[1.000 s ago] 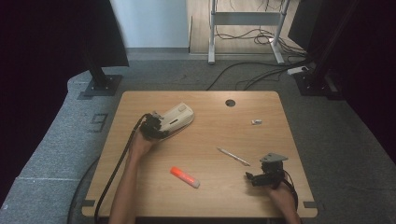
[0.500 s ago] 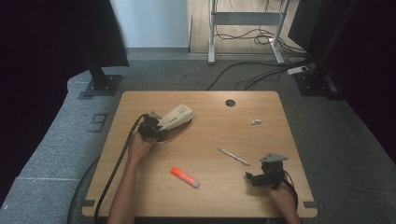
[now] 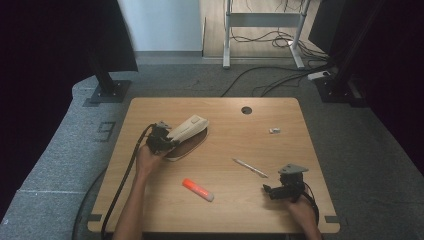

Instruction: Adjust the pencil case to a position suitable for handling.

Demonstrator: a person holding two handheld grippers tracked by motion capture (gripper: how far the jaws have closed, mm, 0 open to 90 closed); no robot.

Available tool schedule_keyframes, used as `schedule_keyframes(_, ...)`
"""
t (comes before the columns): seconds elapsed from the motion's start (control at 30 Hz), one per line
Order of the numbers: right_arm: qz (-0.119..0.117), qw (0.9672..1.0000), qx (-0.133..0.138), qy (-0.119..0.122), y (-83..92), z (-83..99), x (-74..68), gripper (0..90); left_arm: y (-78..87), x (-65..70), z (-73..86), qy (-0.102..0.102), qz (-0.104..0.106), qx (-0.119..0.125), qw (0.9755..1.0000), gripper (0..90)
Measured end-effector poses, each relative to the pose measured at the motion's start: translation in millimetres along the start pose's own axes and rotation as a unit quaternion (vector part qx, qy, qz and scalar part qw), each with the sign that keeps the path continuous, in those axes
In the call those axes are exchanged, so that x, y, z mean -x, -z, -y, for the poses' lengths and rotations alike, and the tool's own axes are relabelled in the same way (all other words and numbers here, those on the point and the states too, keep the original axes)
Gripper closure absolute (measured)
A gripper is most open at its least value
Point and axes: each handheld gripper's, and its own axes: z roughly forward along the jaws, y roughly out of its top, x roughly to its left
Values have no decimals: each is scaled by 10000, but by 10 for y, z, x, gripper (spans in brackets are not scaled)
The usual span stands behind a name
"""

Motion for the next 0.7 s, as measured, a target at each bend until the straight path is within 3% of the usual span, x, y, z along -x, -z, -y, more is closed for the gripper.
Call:
schedule_keyframes(0.4,1,10000,0,-1,0,0,0,0,209,129,158,189,182,181,9995,765)
schedule_keyframes(0.7,4,10000,-4,-6,0,-1,-1,0,385,228,372,257,333,243,9988,764)
